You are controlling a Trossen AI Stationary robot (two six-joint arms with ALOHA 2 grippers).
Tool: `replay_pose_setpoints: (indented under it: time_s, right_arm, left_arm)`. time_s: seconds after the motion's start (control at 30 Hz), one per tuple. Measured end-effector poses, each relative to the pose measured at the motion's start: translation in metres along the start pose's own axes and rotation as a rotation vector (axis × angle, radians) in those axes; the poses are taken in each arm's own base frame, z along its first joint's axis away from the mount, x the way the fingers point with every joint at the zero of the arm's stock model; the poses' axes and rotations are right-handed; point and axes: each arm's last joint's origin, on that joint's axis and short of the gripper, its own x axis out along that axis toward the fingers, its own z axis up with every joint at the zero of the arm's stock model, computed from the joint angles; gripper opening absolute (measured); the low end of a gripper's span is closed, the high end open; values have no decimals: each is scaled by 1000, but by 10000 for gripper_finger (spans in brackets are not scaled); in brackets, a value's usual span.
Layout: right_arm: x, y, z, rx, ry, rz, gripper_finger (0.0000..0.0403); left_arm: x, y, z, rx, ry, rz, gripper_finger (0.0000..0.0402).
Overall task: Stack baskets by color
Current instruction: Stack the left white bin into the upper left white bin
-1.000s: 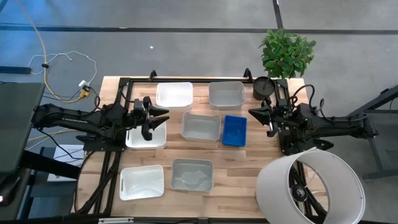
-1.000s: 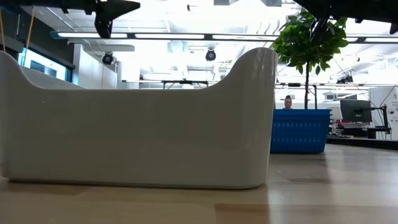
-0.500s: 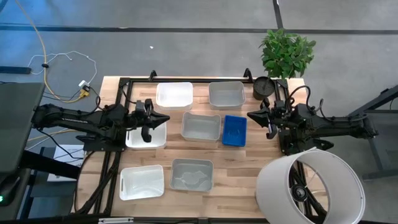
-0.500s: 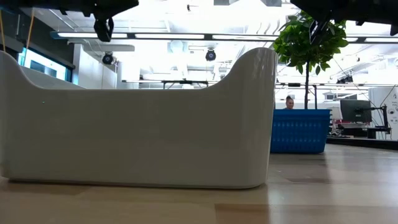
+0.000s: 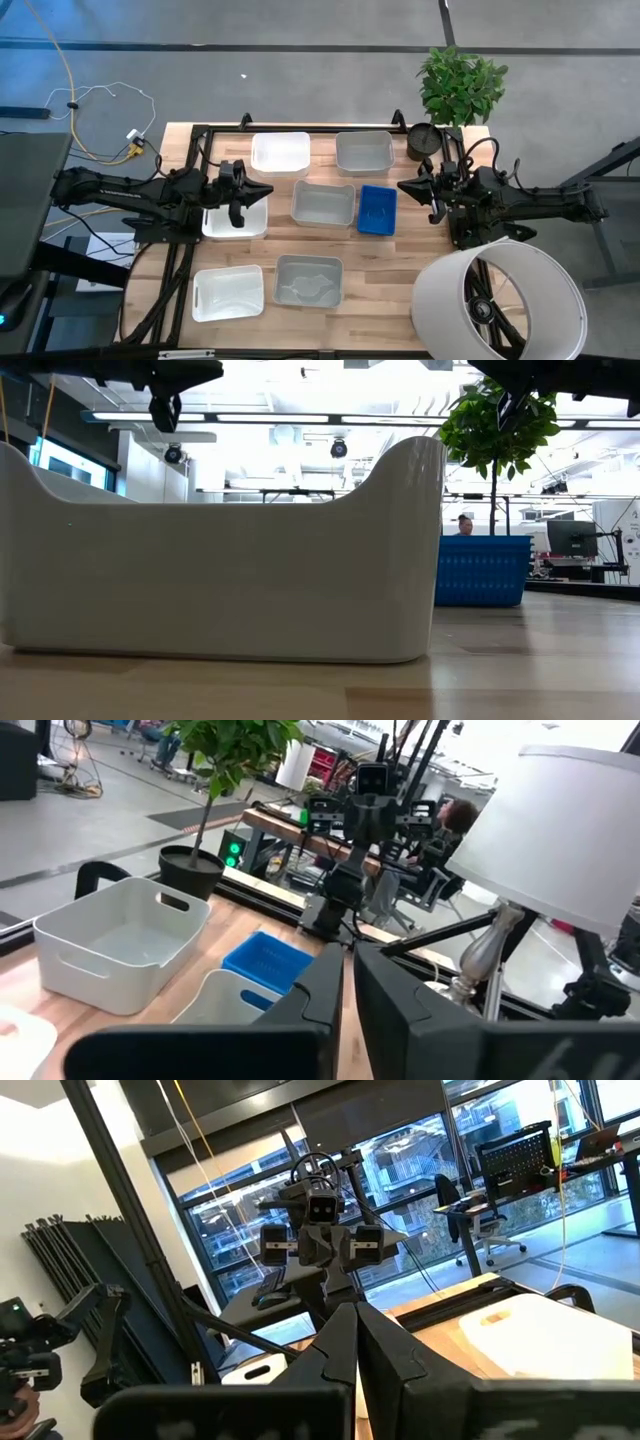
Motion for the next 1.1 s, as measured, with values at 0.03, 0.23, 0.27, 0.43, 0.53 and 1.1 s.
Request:
replay_pose_setpoints:
  time_s: [0.03,0.23,0.27,0.43,0.53,1.1]
  right_arm:
    - [0,0,0,0,0,0,0]
    - [0,0,0,23,0,0,0]
    - [0,0,0,23,0,0,0]
    - [0,0,0,23,0,0,0]
    - [0,0,0,23,0,0,0]
    - [0,0,0,23,-2,-7,0]
  left_arm:
    - [0,0,0,6,1,0,22]
    - [0,2,-4,70,53,23,40]
    - [0,3,-6,85,86,44,46]
    - [-7,13,-4,135,336,205,92]
    - [-13,23,-8,170,528,315,129]
    - [20,75,-27,123,1033,499,233]
